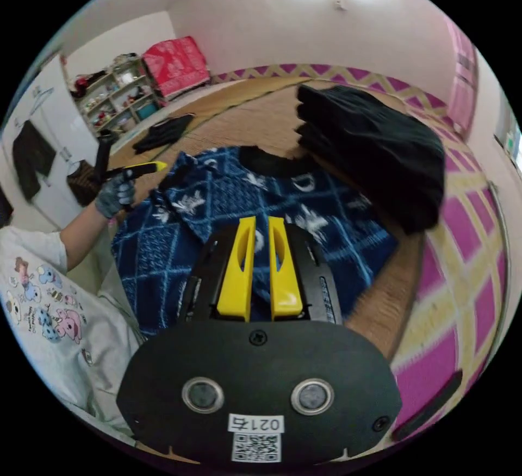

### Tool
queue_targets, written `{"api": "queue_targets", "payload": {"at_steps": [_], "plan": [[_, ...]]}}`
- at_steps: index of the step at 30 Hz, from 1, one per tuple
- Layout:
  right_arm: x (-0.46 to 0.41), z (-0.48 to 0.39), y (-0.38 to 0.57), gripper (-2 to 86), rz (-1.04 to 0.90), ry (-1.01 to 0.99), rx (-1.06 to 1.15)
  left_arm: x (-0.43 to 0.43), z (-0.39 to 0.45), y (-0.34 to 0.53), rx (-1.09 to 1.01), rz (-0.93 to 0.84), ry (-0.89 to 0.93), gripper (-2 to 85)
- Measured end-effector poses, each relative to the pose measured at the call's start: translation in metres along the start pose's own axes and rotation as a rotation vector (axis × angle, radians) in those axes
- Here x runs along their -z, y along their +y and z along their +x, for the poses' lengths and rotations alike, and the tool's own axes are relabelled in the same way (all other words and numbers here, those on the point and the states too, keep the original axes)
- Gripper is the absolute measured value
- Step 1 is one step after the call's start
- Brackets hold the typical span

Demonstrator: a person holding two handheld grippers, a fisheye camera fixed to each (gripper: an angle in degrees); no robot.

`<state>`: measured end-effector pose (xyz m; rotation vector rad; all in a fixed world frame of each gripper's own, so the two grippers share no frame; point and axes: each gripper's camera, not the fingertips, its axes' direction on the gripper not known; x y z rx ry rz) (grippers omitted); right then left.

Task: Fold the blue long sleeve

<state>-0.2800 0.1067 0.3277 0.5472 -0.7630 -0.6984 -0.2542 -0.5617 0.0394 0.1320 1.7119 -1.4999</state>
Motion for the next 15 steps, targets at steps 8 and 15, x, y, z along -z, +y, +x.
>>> {"api": "queue_targets", "payload": {"at_steps": [8, 15], "plan": [[-0.128, -0.057, -0.150, 6.0, -0.114, -0.362, 0.256, 0.015, -0.028, -0.008, 0.081, -0.047, 0.019, -1.0], [-0.236, -0.030, -0.239, 5.4, -0.394, -0.669, 0.003, 0.019, -0.018, 0.002, 0.024, -0.102, 0.079, -1.0]]}}
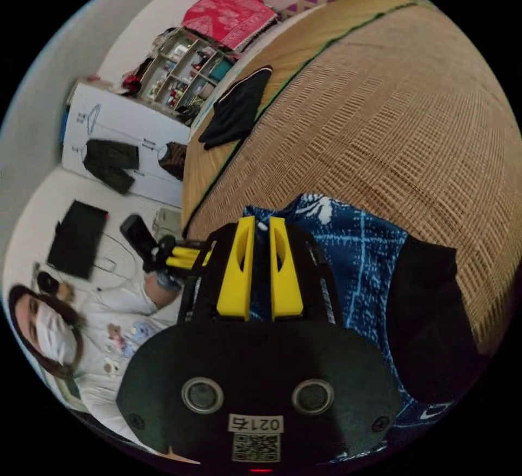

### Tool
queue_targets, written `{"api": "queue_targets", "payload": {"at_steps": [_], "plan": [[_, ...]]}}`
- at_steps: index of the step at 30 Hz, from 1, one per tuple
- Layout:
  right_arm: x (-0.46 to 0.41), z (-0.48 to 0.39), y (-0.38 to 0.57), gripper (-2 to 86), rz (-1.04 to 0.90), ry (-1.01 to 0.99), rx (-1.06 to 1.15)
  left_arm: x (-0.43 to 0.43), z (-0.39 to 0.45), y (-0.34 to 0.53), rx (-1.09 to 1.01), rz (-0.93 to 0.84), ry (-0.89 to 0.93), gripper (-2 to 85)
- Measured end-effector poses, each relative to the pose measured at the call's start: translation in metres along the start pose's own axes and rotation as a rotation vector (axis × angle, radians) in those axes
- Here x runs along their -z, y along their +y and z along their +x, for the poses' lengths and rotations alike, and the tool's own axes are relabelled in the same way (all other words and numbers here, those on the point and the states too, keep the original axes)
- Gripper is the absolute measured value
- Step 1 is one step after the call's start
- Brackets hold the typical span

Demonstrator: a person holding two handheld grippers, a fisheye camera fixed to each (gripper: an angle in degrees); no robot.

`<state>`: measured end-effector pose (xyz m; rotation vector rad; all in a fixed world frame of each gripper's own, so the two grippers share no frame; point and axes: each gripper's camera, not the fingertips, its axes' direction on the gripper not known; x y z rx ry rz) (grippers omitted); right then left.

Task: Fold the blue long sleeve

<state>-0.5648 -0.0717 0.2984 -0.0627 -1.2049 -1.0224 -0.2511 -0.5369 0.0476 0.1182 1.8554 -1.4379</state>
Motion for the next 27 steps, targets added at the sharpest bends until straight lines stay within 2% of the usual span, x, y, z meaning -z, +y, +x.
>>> {"api": "queue_targets", "payload": {"at_steps": [4, 8, 15, 19, 23, 27], "plan": [[-0.004, 0.031, -0.021, 5.9, -0.054, -0.037, -0.120, 0.005, 0.004, 0.004, -0.031, -0.009, 0.029, -1.0], [-0.011, 0.041, -0.026, 6.7, -0.131, -0.112, -0.140, 0.011, 0.005, 0.007, -0.047, -0.001, 0.056, -1.0], [-0.020, 0.049, -0.036, 8.2, -0.110, -0.240, -0.151, 0.020, 0.012, 0.010, -0.072, -0.015, 0.049, -1.0], [0.026, 0.027, -0.032, 8.8, -0.052, -0.153, -0.061, 0.027, 0.011, 0.013, -0.066, -0.007, 0.059, -1.0], [0.034, 0.022, -0.019, 8.6, -0.202, -0.040, -0.058, 0.029, 0.014, 0.014, -0.074, -0.017, 0.062, -1.0], [0.013, 0.033, -0.011, 8.8, -0.235, -0.104, -0.104, 0.033, 0.018, 0.015, -0.077, -0.033, 0.031, -1.0]]}}
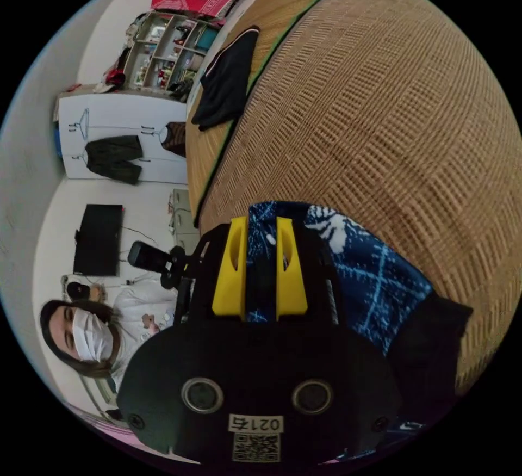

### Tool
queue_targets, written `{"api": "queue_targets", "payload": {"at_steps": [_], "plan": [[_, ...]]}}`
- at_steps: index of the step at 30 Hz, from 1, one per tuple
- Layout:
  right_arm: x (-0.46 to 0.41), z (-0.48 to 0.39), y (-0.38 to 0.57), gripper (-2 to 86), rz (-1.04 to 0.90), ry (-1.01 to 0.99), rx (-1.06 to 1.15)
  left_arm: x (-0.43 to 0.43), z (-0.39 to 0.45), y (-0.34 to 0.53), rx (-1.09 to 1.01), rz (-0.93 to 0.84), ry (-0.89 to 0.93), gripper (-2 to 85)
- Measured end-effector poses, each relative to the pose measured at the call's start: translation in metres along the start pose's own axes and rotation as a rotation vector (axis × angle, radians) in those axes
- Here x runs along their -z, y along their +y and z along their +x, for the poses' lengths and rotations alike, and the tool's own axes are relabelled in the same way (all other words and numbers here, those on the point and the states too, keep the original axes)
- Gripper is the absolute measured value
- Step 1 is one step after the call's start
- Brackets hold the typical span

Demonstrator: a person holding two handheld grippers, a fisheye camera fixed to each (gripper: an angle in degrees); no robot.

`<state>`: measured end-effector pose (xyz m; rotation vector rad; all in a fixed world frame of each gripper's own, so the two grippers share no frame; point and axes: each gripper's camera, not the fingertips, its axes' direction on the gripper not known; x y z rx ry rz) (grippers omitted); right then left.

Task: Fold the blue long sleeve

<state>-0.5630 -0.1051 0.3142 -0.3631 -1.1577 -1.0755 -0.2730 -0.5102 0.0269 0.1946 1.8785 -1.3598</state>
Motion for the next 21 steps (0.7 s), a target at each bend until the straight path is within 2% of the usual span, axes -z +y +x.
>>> {"api": "queue_targets", "payload": {"at_steps": [3, 5, 9, 14, 16, 21], "plan": [[-0.007, 0.008, 0.003, 9.7, 0.125, -0.074, -0.015, -0.001, -0.002, -0.002, 0.035, -0.046, -0.038, -1.0], [0.012, 0.002, 0.024, 10.3, 0.280, -0.160, 0.031, -0.004, -0.008, -0.004, 0.081, -0.102, -0.061, -1.0], [0.059, -0.022, 0.091, 10.3, 0.403, -0.168, 0.098, 0.008, -0.021, 0.001, 0.122, -0.120, -0.029, -1.0], [0.093, -0.074, 0.269, 10.5, 0.426, 0.054, 0.168, 0.047, -0.037, 0.027, 0.193, -0.076, -0.089, -1.0], [0.095, -0.084, 0.341, 10.3, 0.460, 0.108, 0.152, 0.082, -0.030, 0.053, 0.160, 0.040, -0.008, -0.9], [0.078, -0.096, 0.519, 8.2, 0.563, 0.170, 0.064, 0.121, 0.012, 0.110, 0.082, 0.033, 0.076, -0.8]]}}
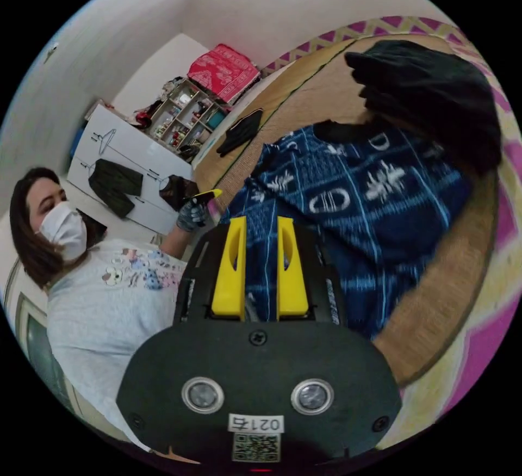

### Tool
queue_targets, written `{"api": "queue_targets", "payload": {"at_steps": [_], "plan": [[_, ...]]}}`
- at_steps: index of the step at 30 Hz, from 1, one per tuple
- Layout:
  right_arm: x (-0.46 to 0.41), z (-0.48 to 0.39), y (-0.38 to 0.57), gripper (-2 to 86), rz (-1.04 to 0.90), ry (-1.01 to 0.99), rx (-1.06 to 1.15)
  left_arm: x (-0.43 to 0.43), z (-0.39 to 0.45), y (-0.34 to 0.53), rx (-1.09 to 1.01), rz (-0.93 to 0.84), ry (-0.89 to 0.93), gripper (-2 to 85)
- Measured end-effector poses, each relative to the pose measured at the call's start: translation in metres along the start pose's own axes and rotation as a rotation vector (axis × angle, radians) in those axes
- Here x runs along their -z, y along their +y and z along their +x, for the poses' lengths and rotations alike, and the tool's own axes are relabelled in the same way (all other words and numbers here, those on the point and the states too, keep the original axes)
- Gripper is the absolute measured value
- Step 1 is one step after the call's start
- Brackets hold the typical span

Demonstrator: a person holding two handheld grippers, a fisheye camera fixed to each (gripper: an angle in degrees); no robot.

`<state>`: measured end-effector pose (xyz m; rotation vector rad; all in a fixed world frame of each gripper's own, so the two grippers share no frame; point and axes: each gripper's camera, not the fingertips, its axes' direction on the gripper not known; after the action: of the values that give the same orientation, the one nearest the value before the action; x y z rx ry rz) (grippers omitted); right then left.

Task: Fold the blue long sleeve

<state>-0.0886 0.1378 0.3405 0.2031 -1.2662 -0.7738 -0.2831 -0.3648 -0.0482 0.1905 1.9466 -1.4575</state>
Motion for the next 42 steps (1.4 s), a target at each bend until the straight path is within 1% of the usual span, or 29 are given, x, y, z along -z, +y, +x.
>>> {"api": "queue_targets", "payload": {"at_steps": [2, 3, 5, 6, 8, 9, 10, 12, 14, 16, 20, 22, 23, 24, 25, 26, 27, 28, 29, 33, 36, 38, 40, 42], "plan": [[0.030, -0.011, 0.075, 6.8, 0.074, 0.046, -0.030, 0.007, 0.017, 0.026, -0.036, -0.017, 0.010, -0.6], [0.037, -0.015, 0.094, 6.7, 0.105, 0.066, -0.033, 0.011, 0.028, 0.044, -0.070, -0.021, 0.008, -0.3], [0.065, -0.025, 0.169, 7.2, 0.241, 0.138, -0.042, 0.017, 0.040, 0.075, -0.111, -0.001, -0.001, 0.5], [0.071, -0.028, 0.188, 7.8, 0.278, 0.153, -0.035, 0.018, 0.045, 0.094, -0.136, 0.010, -0.005, 1.4], [0.083, -0.038, 0.257, 9.9, 0.399, 0.198, 0.015, 0.016, 0.039, 0.120, -0.103, -0.008, -0.031, 4.9], [0.084, -0.039, 0.272, 10.4, 0.417, 0.212, 0.022, 0.013, 0.030, 0.135, -0.059, -0.026, -0.032, 6.2], [0.080, -0.039, 0.297, 10.9, 0.414, 0.241, 0.022, 0.010, 0.021, 0.146, -0.023, -0.042, -0.028, 7.6], [0.067, -0.032, 0.323, 11.7, 0.349, 0.249, -0.007, 0.005, 0.011, 0.156, -0.002, -0.066, -0.024, 9.7], [0.041, -0.019, 0.339, 13.7, 0.233, 0.261, -0.030, -0.004, 0.007, 0.156, -0.034, -0.095, -0.024, 12.1], [0.022, -0.008, 0.342, 15.2, 0.152, 0.290, -0.037, -0.019, 0.006, 0.147, -0.110, -0.147, -0.004, 15.2], [0.001, 0.026, 0.338, 16.1, 0.082, 0.234, -0.097, -0.046, 0.006, 0.128, -0.206, -0.291, 0.081, 16.9], [-0.006, 0.038, 0.333, 15.3, 0.033, 0.197, -0.113, -0.066, 0.006, 0.118, -0.258, -0.420, 0.153, 16.6], [-0.011, 0.043, 0.329, 14.2, -0.002, 0.189, -0.120, -0.070, 0.006, 0.117, -0.264, -0.448, 0.172, 16.1], [-0.014, 0.045, 0.326, 13.3, -0.028, 0.184, -0.123, -0.079, 0.004, 0.114, -0.264, -0.508, 0.210, 15.0], [-0.019, 0.049, 0.322, 11.5, -0.094, 0.181, -0.138, -0.085, 0.002, 0.111, -0.247, -0.556, 0.222, 12.1], [-0.022, 0.051, 0.321, 8.4, -0.150, 0.189, -0.156, -0.085, 0.002, 0.110, -0.253, -0.554, 0.210, 10.6], [-0.022, 0.051, 0.321, 6.8, -0.164, 0.187, -0.161, -0.086, 0.000, 0.109, -0.244, -0.558, 0.208, 5.3], [-0.017, 0.049, 0.325, 4.2, -0.167, 0.151, -0.154, -0.083, -0.001, 0.108, -0.244, -0.554, 0.252, 2.2], [-0.007, 0.044, 0.330, 2.5, -0.136, 0.090, -0.143, -0.080, -0.002, 0.108, -0.237, -0.550, 0.277, 1.8], [0.033, 0.016, 0.348, 1.0, -0.076, -0.071, -0.083, -0.033, -0.003, 0.111, -0.190, -0.455, 0.439, 0.3], [0.080, -0.023, 0.344, 0.6, -0.017, -0.168, 0.056, 0.013, 0.010, 0.093, -0.212, -0.353, 0.551, -0.1], [0.123, -0.048, 0.320, 0.5, 0.049, -0.225, 0.185, 0.039, 0.021, 0.068, -0.242, -0.289, 0.562, -0.3], [0.153, -0.058, 0.289, 0.5, 0.086, -0.232, 0.259, 0.064, 0.035, 0.021, -0.295, -0.225, 0.560, -0.5], [0.179, -0.058, 0.249, 0.6, 0.107, -0.241, 0.307, 0.073, 0.040, -0.020, -0.300, -0.189, 0.554, -0.5]]}}
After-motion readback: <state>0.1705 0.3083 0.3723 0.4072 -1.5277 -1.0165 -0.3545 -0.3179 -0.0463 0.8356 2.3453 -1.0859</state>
